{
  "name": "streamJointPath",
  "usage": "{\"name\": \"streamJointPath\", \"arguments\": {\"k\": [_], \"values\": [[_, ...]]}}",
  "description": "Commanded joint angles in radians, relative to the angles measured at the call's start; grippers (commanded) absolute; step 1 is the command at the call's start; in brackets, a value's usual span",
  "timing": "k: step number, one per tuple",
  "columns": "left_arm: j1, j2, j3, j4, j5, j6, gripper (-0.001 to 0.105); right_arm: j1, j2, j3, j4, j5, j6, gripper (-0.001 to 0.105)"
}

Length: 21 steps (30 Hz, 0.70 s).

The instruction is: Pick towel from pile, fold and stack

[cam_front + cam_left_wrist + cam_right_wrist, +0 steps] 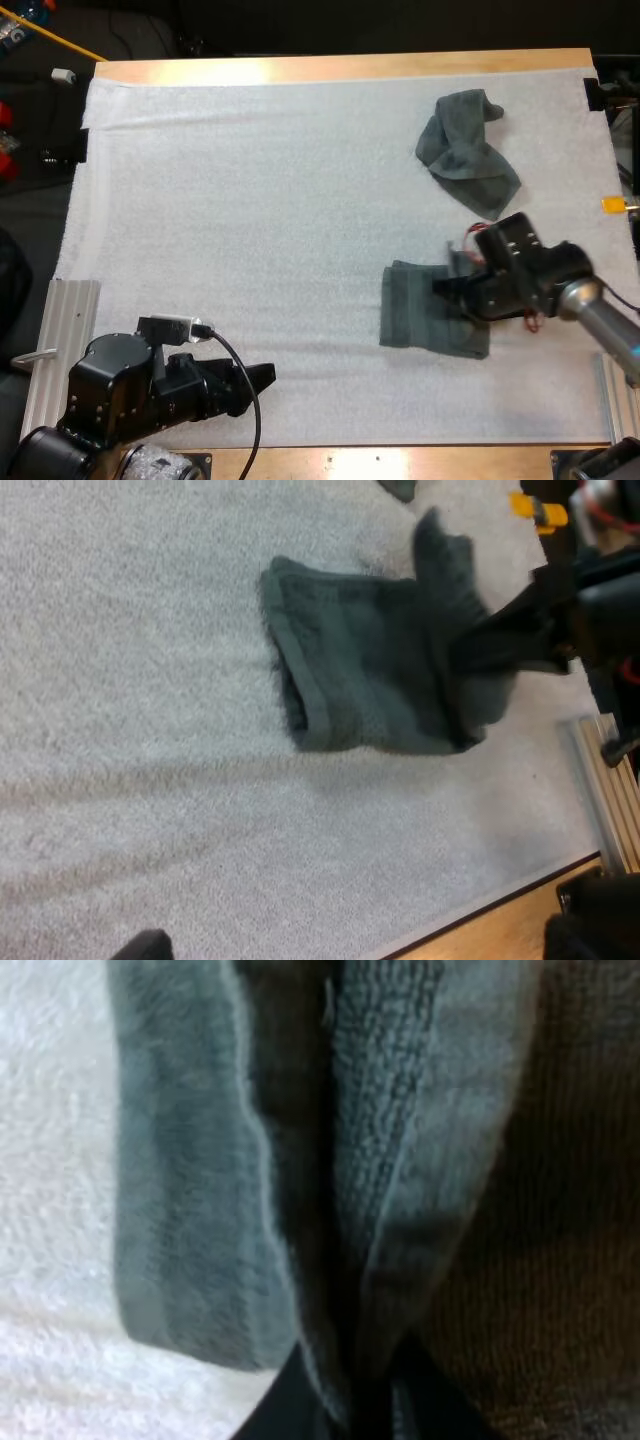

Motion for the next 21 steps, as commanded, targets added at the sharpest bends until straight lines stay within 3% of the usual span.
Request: {"name": "streamJointPath", "arguments": {"k": [1, 10, 13, 15, 17, 18, 21], "values": [[0.000, 0.002, -0.004, -0.010, 0.006, 0.007, 0.069, 0.018, 0.007, -0.009, -0.026, -0.022, 0.021, 0.000], [0.000, 0.002, -0.004, -0.010, 0.044, 0.007, 0.069, 0.089, 0.121, -0.009, -0.190, -0.021, 0.118, 0.003], [0.000, 0.002, -0.004, -0.010, 0.054, 0.007, 0.069, 0.089, 0.136, -0.009, -0.192, -0.023, 0.130, 0.025], [0.000, 0.002, -0.004, -0.010, 0.059, 0.007, 0.069, 0.089, 0.131, -0.009, -0.204, -0.038, 0.130, 0.053], [0.000, 0.002, -0.004, -0.010, 0.059, 0.007, 0.069, 0.091, 0.124, -0.009, -0.220, -0.058, 0.128, 0.072], [0.000, 0.002, -0.004, -0.010, 0.059, 0.007, 0.069, 0.097, 0.121, -0.009, -0.234, -0.069, 0.128, 0.077], [0.000, 0.002, -0.004, -0.010, 0.059, 0.007, 0.069, 0.124, 0.122, -0.010, -0.262, -0.074, 0.128, 0.074]]}}
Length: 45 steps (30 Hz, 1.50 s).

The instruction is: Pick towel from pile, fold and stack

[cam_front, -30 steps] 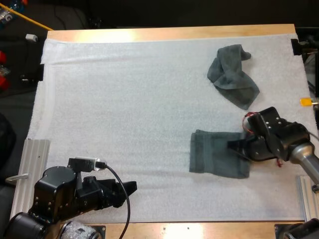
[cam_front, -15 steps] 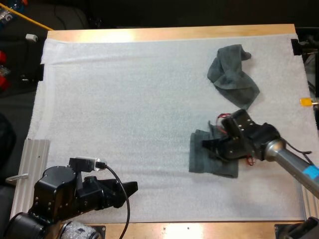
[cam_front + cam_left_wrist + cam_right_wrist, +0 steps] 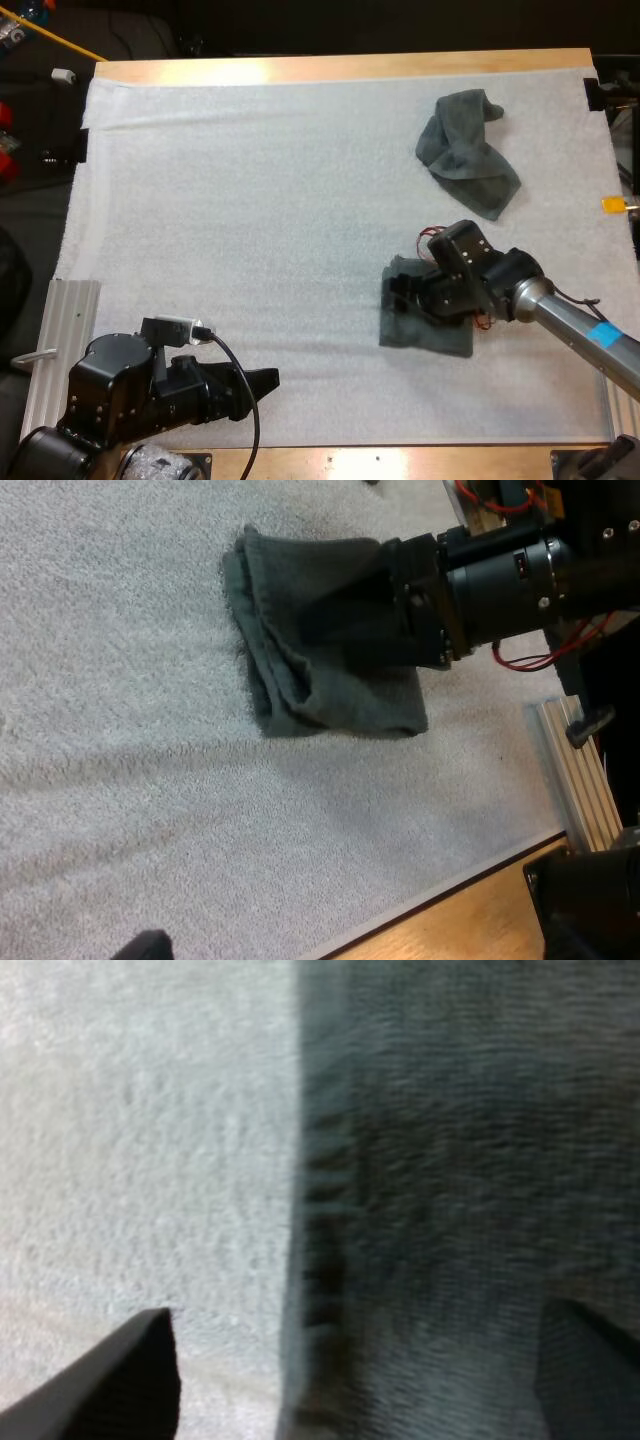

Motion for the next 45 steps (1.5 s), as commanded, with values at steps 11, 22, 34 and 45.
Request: {"name": "streamJointPath", "arguments": {"k": [11, 22, 34, 45], "values": [[0.000, 0.002, -0.004, -0.010, 0.006, 0.007, 0.069, 0.129, 0.008, -0.010, -0.105, 0.037, 0.077, 0.072], [0.000, 0.002, -0.004, -0.010, 0.006, 0.007, 0.069, 0.131, 0.045, -0.019, -0.112, -0.066, 0.061, 0.072], [0.000, 0.002, -0.004, -0.011, 0.006, 0.007, 0.069, 0.131, -0.260, -0.028, 0.046, 0.066, -0.074, 0.067], [0.000, 0.002, -0.004, -0.011, 0.006, 0.007, 0.069, 0.131, -0.657, -0.028, 0.353, 0.271, -0.151, 0.067]]}}
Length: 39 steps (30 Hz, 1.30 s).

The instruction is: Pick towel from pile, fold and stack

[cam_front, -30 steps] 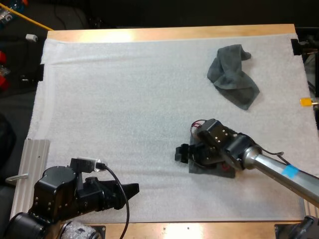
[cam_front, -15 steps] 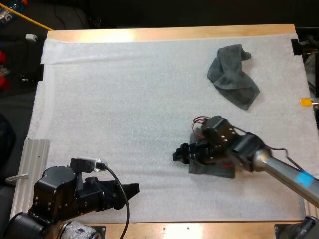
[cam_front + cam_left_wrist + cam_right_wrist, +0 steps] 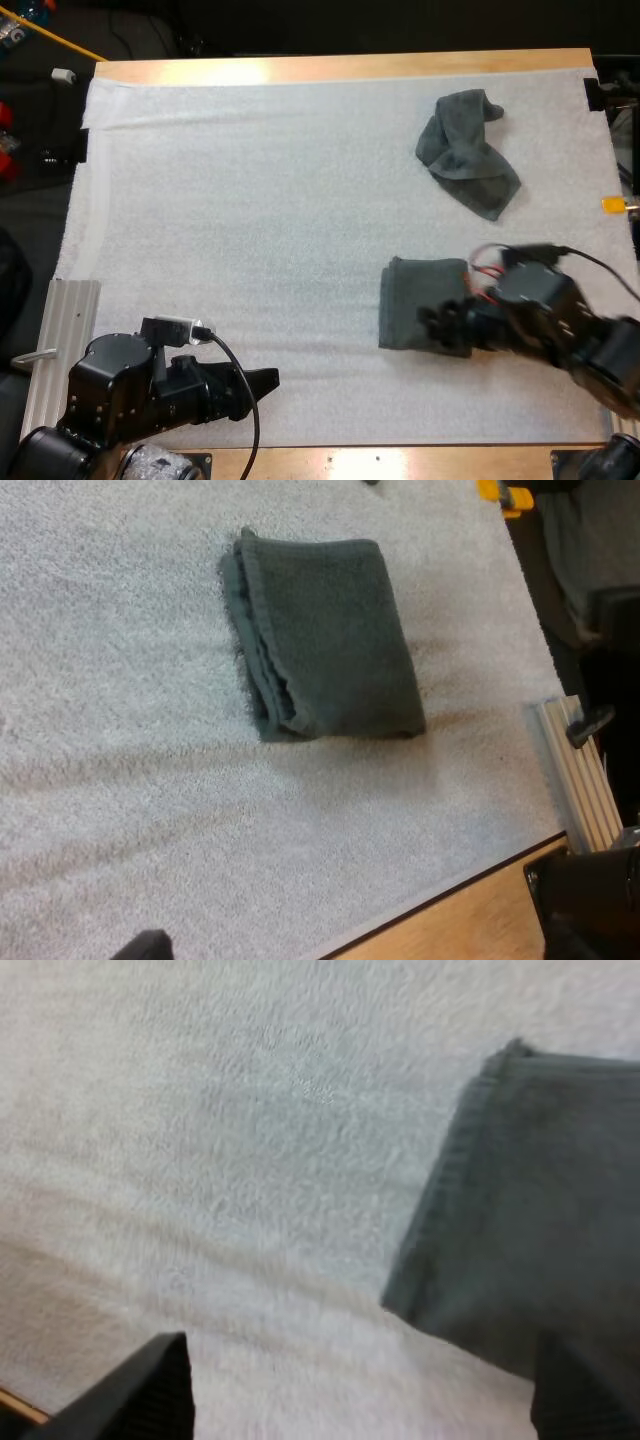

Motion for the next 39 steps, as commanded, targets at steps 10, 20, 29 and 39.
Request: {"name": "streamJointPath", "arguments": {"k": [10, 20, 29, 39], "values": [[0.000, 0.002, -0.004, -0.022, 0.006, 0.007, 0.069, 0.002, -0.266, -0.014, 0.271, 0.017, 0.019, 0.067], [0.000, 0.002, 0.000, -0.084, 0.006, 0.022, 0.070, 0.002, -0.434, -0.024, 0.337, 0.001, 0.034, 0.079], [0.000, 0.127, 0.001, -0.240, 0.090, 0.026, 0.072, 0.002, -0.443, -0.035, 0.347, 0.001, 0.034, 0.085], [-0.005, 0.416, 0.001, -0.390, 0.125, 0.029, 0.071, 0.002, -0.443, -0.035, 0.347, 0.008, 0.034, 0.085]]}}
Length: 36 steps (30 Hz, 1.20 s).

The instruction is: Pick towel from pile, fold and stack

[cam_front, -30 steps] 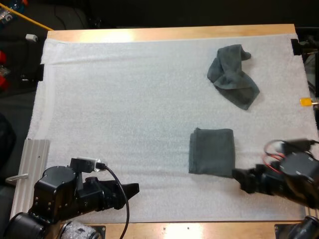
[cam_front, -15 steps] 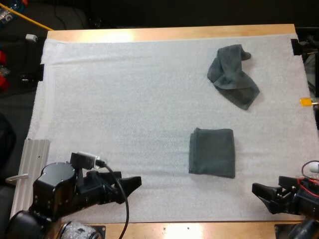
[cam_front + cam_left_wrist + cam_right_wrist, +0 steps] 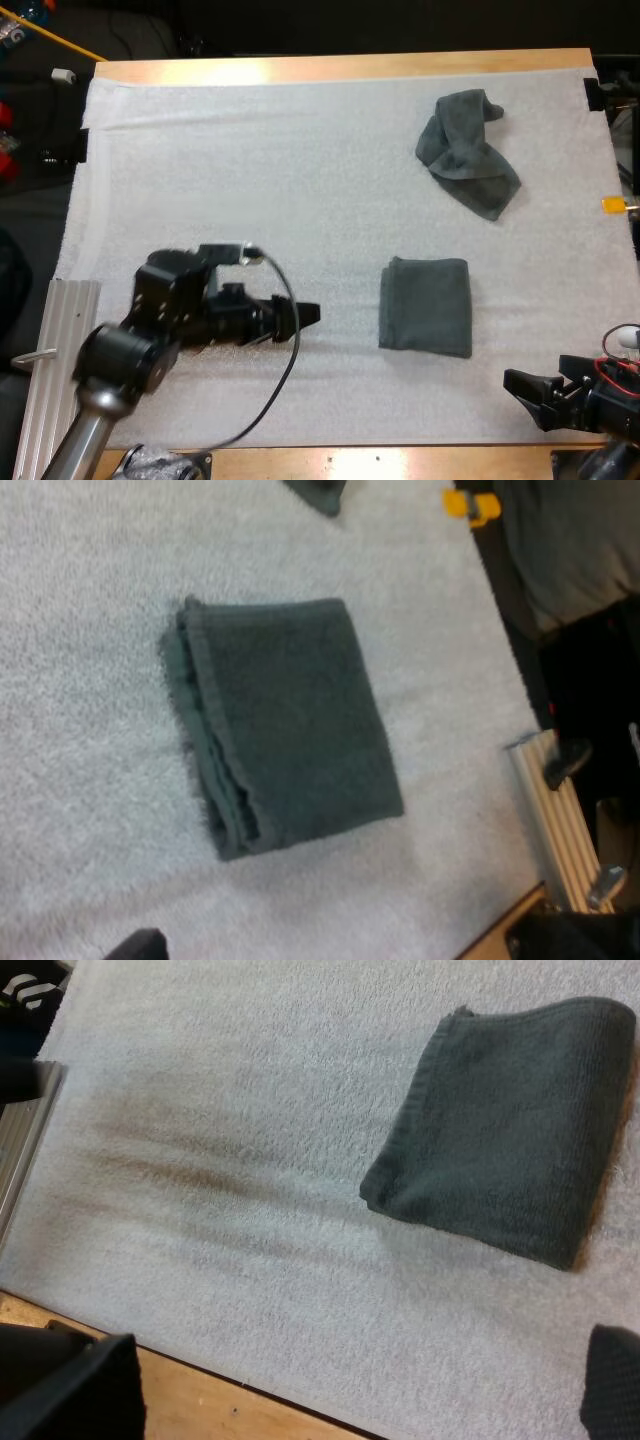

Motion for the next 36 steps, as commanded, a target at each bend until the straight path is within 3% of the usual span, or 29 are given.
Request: {"name": "streamJointPath", "arguments": {"k": [1, 5, 14, 20, 27, 36], "values": [[-0.005, 0.012, 0.000, -0.027, 0.017, 0.006, 0.071, 0.002, -0.002, -0.008, -0.001, 0.000, 0.005, 0.085], [-0.017, 0.147, 0.000, -0.139, 0.059, 0.006, 0.071, 0.002, -0.002, -0.008, -0.001, 0.000, 0.005, 0.085], [-0.143, 0.396, 0.000, -0.350, 0.059, -0.003, 0.071, 0.002, -0.002, -0.008, -0.001, 0.000, 0.005, 0.085], [-0.196, 0.560, 0.000, -0.458, 0.055, -0.069, 0.071, 0.002, -0.002, -0.008, -0.003, 0.036, 0.005, 0.085], [-0.203, 0.714, 0.000, -0.500, 0.078, -0.123, 0.071, 0.002, -0.002, -0.008, -0.003, 0.108, 0.005, 0.085], [-0.203, 0.767, -0.002, -0.544, 0.108, -0.136, 0.071, 0.002, -0.002, -0.008, -0.003, 0.143, 0.005, 0.085]]}}
